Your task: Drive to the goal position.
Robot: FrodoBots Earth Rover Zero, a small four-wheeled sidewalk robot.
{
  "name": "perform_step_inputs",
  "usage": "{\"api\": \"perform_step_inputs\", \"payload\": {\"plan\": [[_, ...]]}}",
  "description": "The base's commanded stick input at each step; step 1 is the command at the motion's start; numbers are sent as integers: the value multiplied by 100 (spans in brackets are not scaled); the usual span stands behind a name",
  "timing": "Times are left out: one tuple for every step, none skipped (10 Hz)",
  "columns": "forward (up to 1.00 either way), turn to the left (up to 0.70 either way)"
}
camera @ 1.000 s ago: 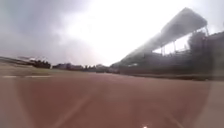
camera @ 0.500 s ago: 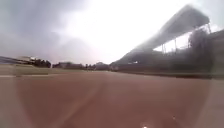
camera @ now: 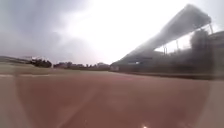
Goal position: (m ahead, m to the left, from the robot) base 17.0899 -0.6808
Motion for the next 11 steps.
{"api": "perform_step_inputs", "payload": {"plan": [[70, 0], [70, 0], [70, 0], [70, 0], [70, 0], [70, 0], [70, 0], [70, 0], [70, 0], [70, 0], [70, 0]]}}
